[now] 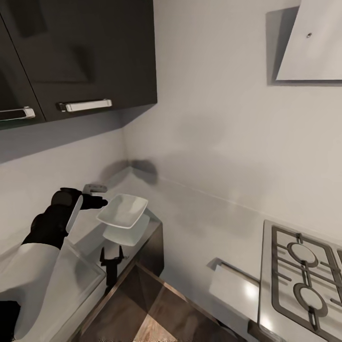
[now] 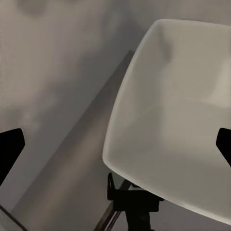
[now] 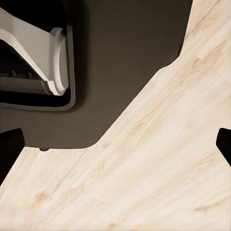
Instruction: In the kitchen, take the Vidalia onion out of the sink, dice it on the chopping board with the paring knife, put the diced onion into the bowl on the countertop, then place both the paring knife and the chopping board into the sink.
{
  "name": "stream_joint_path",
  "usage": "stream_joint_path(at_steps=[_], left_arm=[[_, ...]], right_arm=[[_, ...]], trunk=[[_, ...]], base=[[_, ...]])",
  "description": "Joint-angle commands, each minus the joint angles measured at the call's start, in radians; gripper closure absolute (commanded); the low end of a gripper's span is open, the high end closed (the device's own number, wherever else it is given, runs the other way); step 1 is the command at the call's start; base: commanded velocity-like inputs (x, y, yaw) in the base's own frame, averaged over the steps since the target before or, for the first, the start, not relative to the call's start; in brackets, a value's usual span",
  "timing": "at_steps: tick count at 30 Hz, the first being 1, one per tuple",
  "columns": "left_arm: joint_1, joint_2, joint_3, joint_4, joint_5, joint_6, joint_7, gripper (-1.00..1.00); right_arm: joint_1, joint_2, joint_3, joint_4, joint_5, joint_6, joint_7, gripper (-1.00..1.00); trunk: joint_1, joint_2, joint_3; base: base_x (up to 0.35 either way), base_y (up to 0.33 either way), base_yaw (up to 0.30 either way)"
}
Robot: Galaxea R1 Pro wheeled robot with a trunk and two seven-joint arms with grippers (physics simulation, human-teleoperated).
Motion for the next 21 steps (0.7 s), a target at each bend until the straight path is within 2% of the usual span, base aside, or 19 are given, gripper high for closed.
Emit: stream_joint_path(at_steps=[1,5,7,8,10,14,21], left_arm=[[-0.001,0.002,-0.002,-0.001,0.000,0.004,-0.003,-1.00],[-0.001,0.012,0.000,-0.002,0.003,0.004,-0.005,-1.00],[-0.001,0.014,0.012,-0.002,0.005,0.004,-0.005,-1.00],[-0.001,0.015,0.050,-0.002,0.009,0.004,-0.014,-1.00],[-0.001,0.016,0.084,-0.002,0.012,0.003,-0.033,-1.00],[-0.001,0.017,0.130,-0.002,0.013,-0.014,-0.092,-1.00],[-0.001,0.024,0.143,-0.002,0.013,-0.021,-0.118,-1.00]], right_arm=[[0.000,0.000,0.000,-0.002,0.009,0.000,-0.005,-1.00],[0.000,0.000,0.000,-0.002,0.009,0.000,-0.005,-1.00],[0.000,0.000,0.000,-0.002,0.009,0.000,-0.005,-1.00],[0.000,0.000,0.000,-0.002,0.009,0.000,-0.005,-1.00],[0.000,0.000,0.000,-0.002,0.009,0.000,-0.005,-1.00],[0.000,0.000,0.000,-0.002,0.009,0.000,-0.005,-1.00],[0.000,0.000,0.000,-0.002,0.009,0.000,-0.005,-1.00]], trunk=[[0.001,-0.002,-0.004],[0.001,-0.002,-0.010],[0.001,-0.002,-0.013],[0.001,-0.002,-0.015],[0.001,-0.002,-0.018],[0.001,-0.002,-0.024],[0.001,-0.002,-0.036]], base=[[0.000,0.000,0.000],[0.000,0.000,0.000],[0.000,0.000,0.000],[0.000,0.000,0.000],[0.000,0.000,0.000],[0.000,0.000,0.000],[0.000,0.000,0.000]])
